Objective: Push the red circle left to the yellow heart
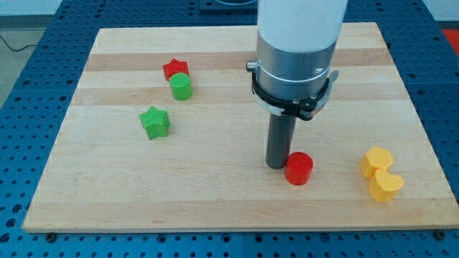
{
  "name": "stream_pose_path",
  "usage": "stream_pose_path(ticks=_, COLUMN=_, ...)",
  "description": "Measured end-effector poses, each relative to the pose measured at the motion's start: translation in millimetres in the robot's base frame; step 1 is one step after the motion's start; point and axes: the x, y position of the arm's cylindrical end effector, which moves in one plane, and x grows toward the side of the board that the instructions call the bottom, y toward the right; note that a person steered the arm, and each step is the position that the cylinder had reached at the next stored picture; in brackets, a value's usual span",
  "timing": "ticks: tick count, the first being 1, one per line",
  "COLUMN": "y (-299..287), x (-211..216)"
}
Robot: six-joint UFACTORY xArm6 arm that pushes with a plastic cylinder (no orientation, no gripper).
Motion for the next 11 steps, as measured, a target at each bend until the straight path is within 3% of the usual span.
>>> stream_pose_path(ticks=1, y=-36, x=12)
stream_pose_path(ticks=2, y=-26, x=20)
stream_pose_path(ticks=3, y=23, x=20)
stream_pose_path(ticks=5, y=28, x=3)
stream_pose_path(ticks=8, y=105, x=12)
stream_pose_path(ticks=9, y=102, x=14)
stream_pose_path(ticks=11, y=-7, x=-26)
